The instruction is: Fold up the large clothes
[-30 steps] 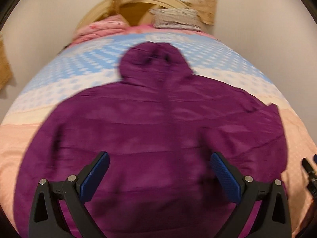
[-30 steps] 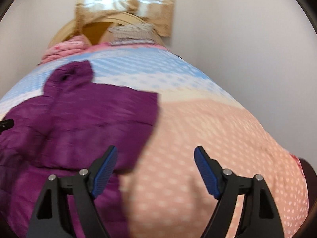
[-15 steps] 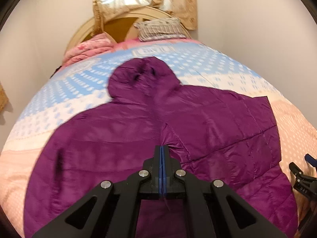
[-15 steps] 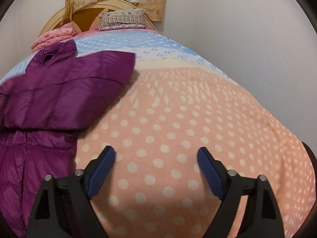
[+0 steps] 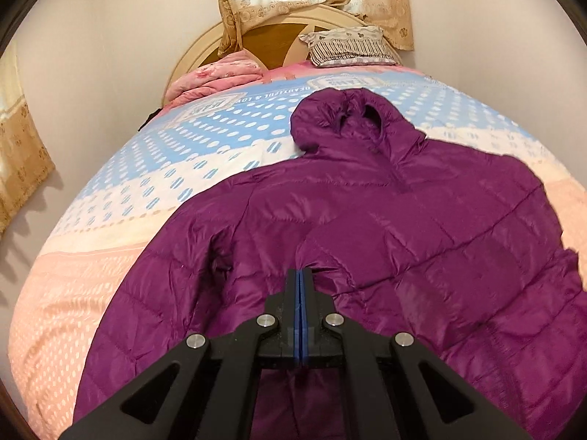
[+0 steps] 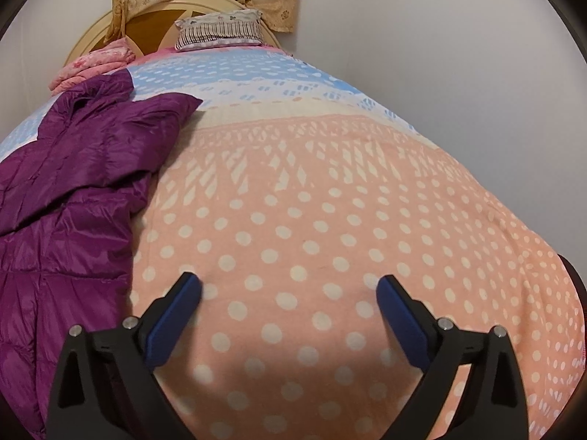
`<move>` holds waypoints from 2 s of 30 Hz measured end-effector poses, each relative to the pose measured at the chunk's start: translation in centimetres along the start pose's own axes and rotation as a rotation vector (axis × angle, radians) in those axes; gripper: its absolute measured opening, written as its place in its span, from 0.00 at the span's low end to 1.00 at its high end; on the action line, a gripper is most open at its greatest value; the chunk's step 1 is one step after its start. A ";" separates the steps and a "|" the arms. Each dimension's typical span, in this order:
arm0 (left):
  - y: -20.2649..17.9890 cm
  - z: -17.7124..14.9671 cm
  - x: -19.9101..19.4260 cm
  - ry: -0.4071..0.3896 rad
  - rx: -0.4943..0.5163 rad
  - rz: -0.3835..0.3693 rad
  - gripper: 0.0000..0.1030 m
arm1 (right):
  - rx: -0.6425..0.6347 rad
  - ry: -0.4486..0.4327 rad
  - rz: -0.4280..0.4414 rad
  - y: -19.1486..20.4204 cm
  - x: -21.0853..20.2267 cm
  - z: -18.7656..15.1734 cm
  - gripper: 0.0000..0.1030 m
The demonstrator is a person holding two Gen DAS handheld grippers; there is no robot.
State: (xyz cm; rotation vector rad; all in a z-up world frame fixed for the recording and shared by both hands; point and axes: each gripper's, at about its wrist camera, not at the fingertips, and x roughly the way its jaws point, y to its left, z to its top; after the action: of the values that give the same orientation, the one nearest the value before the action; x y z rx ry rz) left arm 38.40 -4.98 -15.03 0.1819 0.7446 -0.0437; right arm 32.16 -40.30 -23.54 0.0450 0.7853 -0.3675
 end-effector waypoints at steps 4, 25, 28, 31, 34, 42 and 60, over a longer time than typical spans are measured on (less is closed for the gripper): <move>-0.9 -0.8 1.5 0.023 0.035 0.071 0.01 | 0.005 0.001 0.011 -0.1 -0.1 0.0 0.97; 0.7 1.3 2.8 -0.013 -0.183 0.118 0.78 | -0.080 0.010 0.245 11.5 5.6 11.6 0.45; -0.1 0.9 5.2 0.056 -0.139 0.171 0.79 | -0.069 0.074 0.222 11.1 7.9 10.6 0.44; -0.7 -0.1 7.3 0.102 -0.120 0.170 0.79 | -0.043 0.064 0.248 10.0 7.9 9.9 0.43; -0.7 -0.2 7.2 0.095 -0.120 0.165 0.79 | -0.063 0.072 0.235 10.3 7.8 10.1 0.43; -0.1 0.1 1.1 -0.012 -0.220 0.043 0.89 | -0.065 -0.026 0.310 11.0 -0.7 9.5 0.59; -2.3 -2.2 7.1 0.172 -0.186 -0.027 0.97 | -0.200 0.039 0.255 15.8 2.4 4.8 0.60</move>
State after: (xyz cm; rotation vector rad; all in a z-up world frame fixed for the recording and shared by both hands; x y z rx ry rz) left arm 41.89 -6.68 -21.81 -0.0023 0.9179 0.0155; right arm 42.33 -27.08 -23.33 -0.0348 0.8409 -0.0462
